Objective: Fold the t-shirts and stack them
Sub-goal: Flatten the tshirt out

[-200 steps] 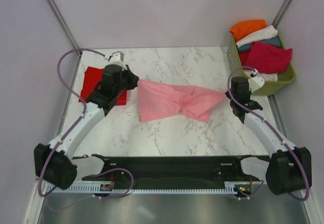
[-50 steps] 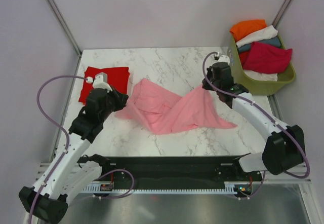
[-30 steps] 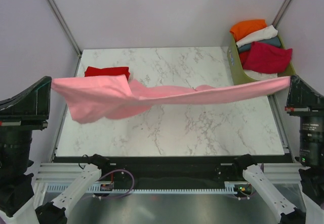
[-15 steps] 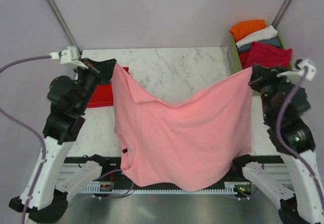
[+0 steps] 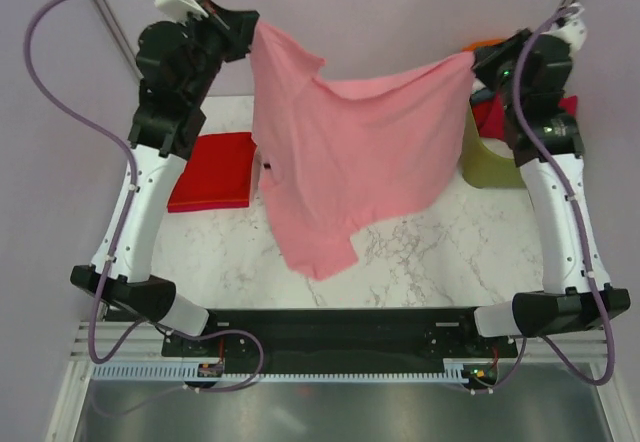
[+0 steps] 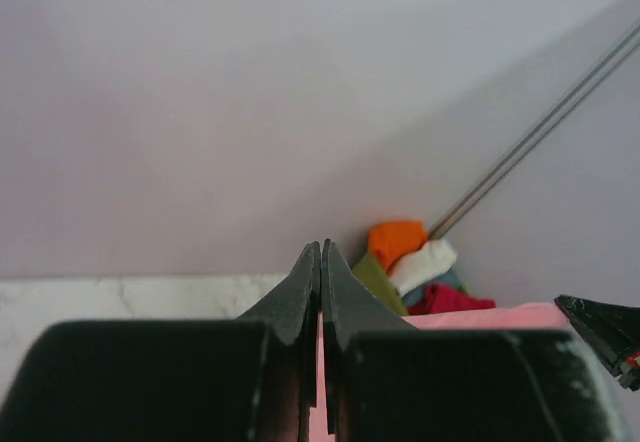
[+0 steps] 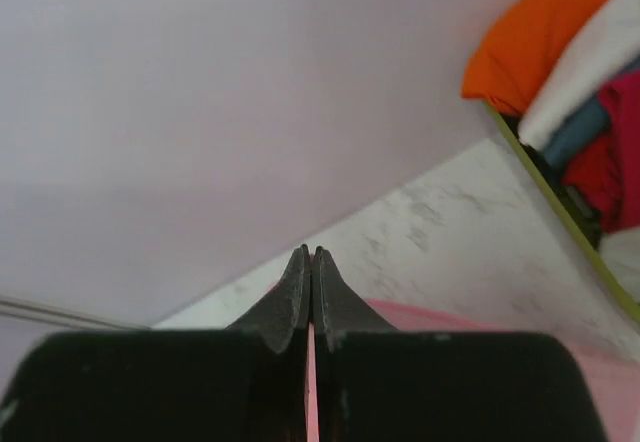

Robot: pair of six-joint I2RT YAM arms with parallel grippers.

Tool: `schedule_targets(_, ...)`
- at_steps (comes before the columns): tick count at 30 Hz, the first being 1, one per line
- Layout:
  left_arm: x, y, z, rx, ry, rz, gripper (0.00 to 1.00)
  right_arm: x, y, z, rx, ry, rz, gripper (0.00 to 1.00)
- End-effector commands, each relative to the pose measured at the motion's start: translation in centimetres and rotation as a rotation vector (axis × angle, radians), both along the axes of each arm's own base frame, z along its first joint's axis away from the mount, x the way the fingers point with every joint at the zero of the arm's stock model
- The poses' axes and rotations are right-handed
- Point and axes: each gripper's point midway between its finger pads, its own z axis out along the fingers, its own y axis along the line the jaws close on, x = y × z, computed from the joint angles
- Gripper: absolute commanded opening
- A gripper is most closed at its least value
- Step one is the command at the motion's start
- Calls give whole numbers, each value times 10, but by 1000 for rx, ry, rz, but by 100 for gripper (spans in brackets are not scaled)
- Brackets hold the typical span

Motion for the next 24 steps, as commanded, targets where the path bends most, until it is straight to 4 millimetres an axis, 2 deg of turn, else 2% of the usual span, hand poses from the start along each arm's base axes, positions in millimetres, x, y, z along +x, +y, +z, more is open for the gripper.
schedule_targets(1,-33,28,120,-103,-299,-42,2,-11,-13,109,173,-279,95,0)
schedule_targets(2,-29,30,123,-145,-286,-69,2,-7,-23,111,184,-287,101,0)
schedule_targets(3,-12,30,114,-157,-255,-84,2,-2,-33,109,192,-286,95,0)
schedule_targets(5,-6,35,111,-168,-252,-143,2,13,-31,88,211,-242,140,0)
schedule_targets(6,0,35,104,-151,-240,-150,2,17,-33,77,214,-221,146,0)
schedule_targets(7,7,32,87,-132,-206,-154,2,25,-28,42,236,-148,174,0)
schedule_targets(9,11,32,70,-112,-202,-147,2,29,-24,18,243,-136,207,0)
schedule_targets(10,14,33,41,-105,-150,-137,2,33,-24,-30,266,-51,201,0)
schedule_targets(11,13,34,31,-102,-152,-135,2,33,-23,-41,266,-54,211,0)
schedule_targets(12,21,32,-6,-95,-94,-135,2,30,-26,-55,268,-40,201,0)
schedule_targets(13,9,32,-11,-95,-93,-138,2,29,-28,-94,277,23,192,0)
schedule_targets(14,7,31,-27,-92,-66,-138,2,25,-30,-110,270,46,183,0)
schedule_targets(15,7,27,-69,-86,-2,-146,2,21,-30,-123,269,66,182,0)
schedule_targets(16,-5,27,-76,-84,-1,-145,2,16,-29,-154,275,112,178,0)
schedule_targets(17,-10,26,-92,-87,18,-141,2,11,-27,-171,282,143,180,0)
schedule_targets(18,-12,23,-136,-87,90,-135,2,3,-24,-195,292,171,190,0)
schedule_targets(19,-17,23,-154,-104,122,-133,2,1,-23,-203,291,175,195,0)
schedule_targets(20,-26,24,-162,-119,132,-128,2,-3,-23,-216,284,197,195,0)
schedule_targets(21,-33,19,-207,-122,217,-139,2,-7,-25,-229,280,218,179,0)
schedule_targets(22,-37,15,-213,-139,212,-155,2,-16,-25,-251,280,261,169,0)
schedule_targets(23,-41,12,-228,-139,239,-165,2,-20,-27,-261,275,280,156,0)
schedule_targets(24,-47,7,-255,-130,294,-181,2,-29,-29,-280,266,318,135,0)
